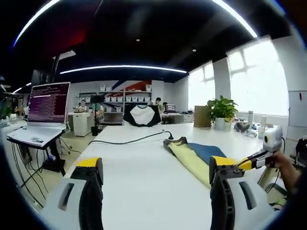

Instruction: Fold the garment on the visible template until the final outline fits inside the template.

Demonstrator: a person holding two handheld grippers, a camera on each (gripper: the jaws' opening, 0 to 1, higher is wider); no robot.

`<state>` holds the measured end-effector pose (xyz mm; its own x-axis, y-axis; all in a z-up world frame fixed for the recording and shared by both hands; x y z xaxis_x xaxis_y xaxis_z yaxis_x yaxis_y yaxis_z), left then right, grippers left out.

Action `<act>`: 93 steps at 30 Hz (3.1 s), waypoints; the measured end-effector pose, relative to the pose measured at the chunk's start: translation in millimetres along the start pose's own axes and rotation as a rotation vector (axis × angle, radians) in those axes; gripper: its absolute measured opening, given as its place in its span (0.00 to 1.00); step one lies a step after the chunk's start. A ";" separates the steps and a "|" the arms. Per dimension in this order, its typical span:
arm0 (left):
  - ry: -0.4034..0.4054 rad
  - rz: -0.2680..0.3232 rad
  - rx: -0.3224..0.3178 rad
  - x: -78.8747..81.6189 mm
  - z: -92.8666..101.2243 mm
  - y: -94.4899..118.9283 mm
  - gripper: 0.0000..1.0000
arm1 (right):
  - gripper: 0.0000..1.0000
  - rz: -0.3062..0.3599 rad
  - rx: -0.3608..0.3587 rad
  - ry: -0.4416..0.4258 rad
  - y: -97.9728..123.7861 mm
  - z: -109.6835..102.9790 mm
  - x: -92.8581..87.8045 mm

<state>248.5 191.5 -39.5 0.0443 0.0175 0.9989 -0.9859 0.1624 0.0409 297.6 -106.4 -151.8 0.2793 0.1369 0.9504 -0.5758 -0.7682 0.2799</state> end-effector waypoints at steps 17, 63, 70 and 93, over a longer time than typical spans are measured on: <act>-0.021 -0.034 -0.102 -14.3 24.3 -11.3 0.89 | 0.00 0.086 -0.075 0.166 5.5 7.7 25.4; -0.125 -0.111 -0.310 -52.7 108.5 -35.5 0.80 | 0.00 0.087 -0.130 0.128 21.5 34.1 61.2; -0.072 -0.107 -0.371 -53.6 130.6 -36.7 0.78 | 0.00 0.076 -0.130 0.139 21.9 37.3 60.8; -0.128 -0.362 -0.471 -131.1 153.7 -60.5 0.35 | 0.00 0.082 -0.160 0.114 29.5 55.4 57.6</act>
<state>277.5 27.8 -169.1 0.3149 -0.2346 0.9197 -0.7332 0.5552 0.3927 339.3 -155.9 -96.4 0.1426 0.1549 0.9776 -0.7100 -0.6721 0.2101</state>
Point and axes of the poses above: the point that each gripper's makers call its tool centre point, and the gripper's own axes: y roughly backward along the fingers, z roughly to its right, x roughly out of its top, the point moved 2 cm from there along y, roughly backward along the fingers, and after that the axes turned 1 degree about x, right-handed, at the moved point
